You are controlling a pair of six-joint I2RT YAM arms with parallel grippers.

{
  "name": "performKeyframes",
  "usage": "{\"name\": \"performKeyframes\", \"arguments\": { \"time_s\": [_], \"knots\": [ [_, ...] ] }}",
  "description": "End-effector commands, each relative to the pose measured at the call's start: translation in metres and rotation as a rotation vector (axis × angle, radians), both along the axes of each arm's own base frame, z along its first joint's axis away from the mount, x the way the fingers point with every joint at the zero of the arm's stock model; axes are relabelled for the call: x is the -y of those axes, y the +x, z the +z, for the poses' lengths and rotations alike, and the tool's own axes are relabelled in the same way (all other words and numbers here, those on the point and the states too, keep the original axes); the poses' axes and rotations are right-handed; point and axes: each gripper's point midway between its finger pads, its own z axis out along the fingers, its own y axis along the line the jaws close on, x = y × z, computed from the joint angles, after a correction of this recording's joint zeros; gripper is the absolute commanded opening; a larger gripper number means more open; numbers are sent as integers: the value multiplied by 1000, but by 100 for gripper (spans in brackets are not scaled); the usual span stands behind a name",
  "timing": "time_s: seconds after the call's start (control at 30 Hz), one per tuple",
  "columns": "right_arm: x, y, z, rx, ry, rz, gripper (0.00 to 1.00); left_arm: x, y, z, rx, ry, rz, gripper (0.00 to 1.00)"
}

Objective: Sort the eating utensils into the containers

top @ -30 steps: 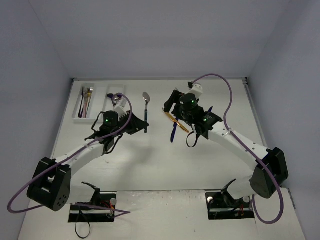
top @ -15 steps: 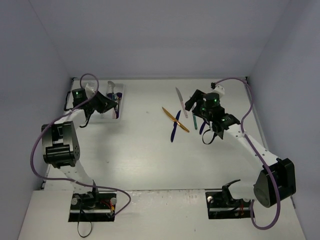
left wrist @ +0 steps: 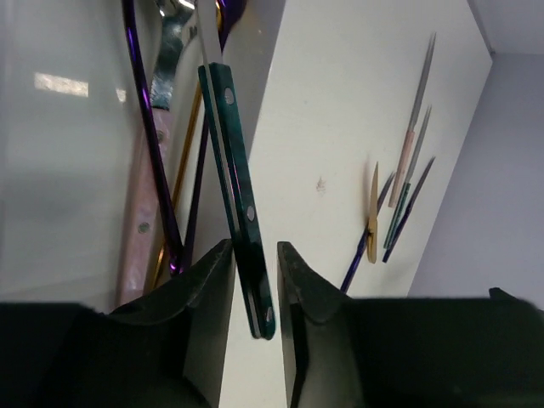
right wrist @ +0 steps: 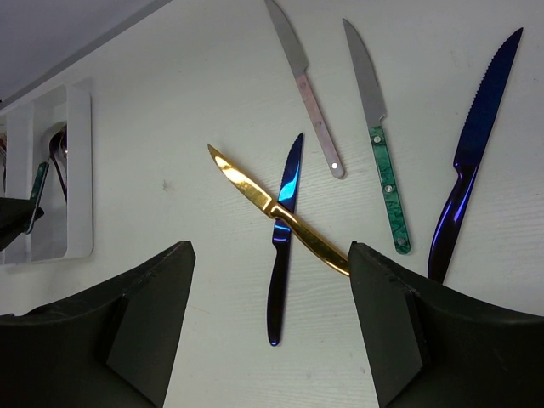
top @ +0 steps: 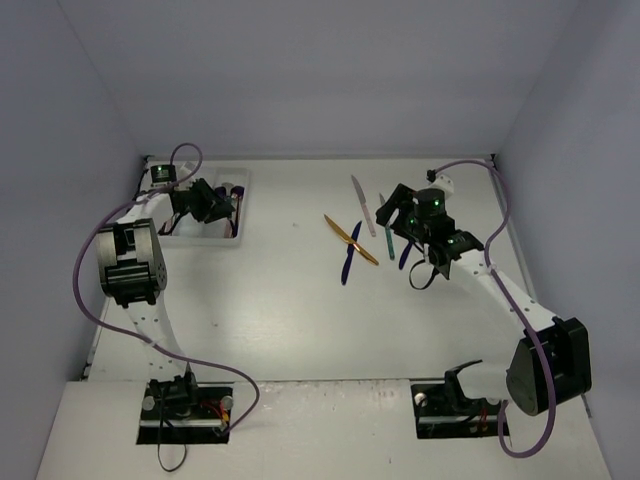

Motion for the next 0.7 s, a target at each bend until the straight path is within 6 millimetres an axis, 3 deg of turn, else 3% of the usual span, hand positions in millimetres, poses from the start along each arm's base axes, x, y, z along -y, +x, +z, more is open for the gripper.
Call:
{"name": "performKeyframes", "arguments": {
  "time_s": [0.0, 0.13, 0.23, 0.37, 0.5, 0.57, 0.67],
  "knots": [
    [-1, 5, 30, 96, 30, 10, 70, -13, 2, 21, 24, 48, -9, 37],
    [0, 4, 32, 102, 29, 8, 70, -20, -3, 19, -4, 95, 6, 52],
    [3, 3, 33, 109, 11, 5, 70, -30, -9, 21, -27, 163, 28, 55],
    [3, 6, 25, 98, -54, 42, 70, -45, -21, 39, -14, 276, 56, 57],
    [-2, 12, 5, 45, -126, 110, 68, -53, -39, 82, 83, 376, 98, 58],
    [-3, 17, -10, 1, -167, 134, 66, -55, -54, 92, 109, 450, 114, 59],
    [-7, 17, -24, -35, -181, 165, 65, -42, -78, 122, 219, 566, 85, 60]
  ]
}}
